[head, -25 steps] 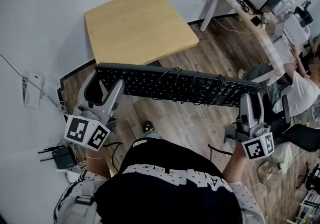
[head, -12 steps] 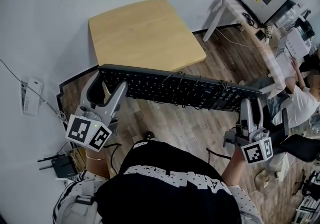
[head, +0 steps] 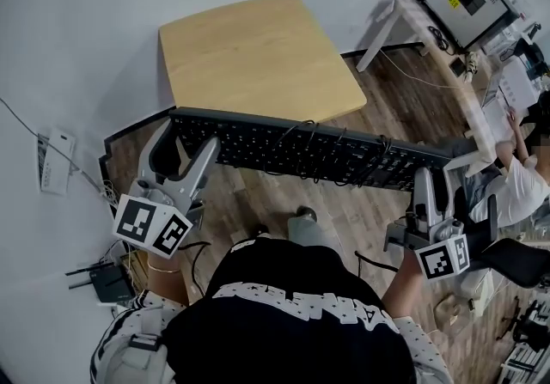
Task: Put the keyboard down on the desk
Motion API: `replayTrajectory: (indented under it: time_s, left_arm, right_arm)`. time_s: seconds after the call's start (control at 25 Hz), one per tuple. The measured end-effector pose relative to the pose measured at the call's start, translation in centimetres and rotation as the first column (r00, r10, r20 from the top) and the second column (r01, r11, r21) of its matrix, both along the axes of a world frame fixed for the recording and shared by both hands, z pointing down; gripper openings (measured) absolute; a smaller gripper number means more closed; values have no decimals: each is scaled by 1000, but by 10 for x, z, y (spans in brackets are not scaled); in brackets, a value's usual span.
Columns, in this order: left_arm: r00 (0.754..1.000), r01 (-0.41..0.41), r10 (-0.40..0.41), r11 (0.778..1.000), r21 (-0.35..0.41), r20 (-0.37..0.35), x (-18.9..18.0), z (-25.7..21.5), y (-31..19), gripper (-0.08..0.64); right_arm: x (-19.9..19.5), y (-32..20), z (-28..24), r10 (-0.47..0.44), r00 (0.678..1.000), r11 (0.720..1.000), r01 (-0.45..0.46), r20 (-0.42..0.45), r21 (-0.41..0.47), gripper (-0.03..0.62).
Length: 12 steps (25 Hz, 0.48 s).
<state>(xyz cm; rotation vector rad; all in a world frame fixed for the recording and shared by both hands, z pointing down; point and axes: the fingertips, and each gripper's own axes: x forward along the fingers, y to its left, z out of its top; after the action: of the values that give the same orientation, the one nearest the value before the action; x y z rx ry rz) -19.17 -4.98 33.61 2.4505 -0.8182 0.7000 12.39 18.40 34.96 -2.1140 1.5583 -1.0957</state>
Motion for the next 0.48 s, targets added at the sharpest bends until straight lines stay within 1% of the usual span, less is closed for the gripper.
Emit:
replayTrajectory:
  time_s: [0.2,0.36,0.48]
  left_arm:
    - [1000,-5,4,997,-77,-16,2,11,9,296]
    - [999,-33,31,998,-58,-31,2,7,-1,296]
    - [996,-64,59,995,-79,-64,6,7,-2,296]
  right_arm:
    - [0,10,-13,3,1000,997,-5,-17,-76,252]
    - [-2,6,-10,25,999,998,-26,-30,-49,252]
    - [-6,12,-24,55,996,996,-60,-73,-68,250]
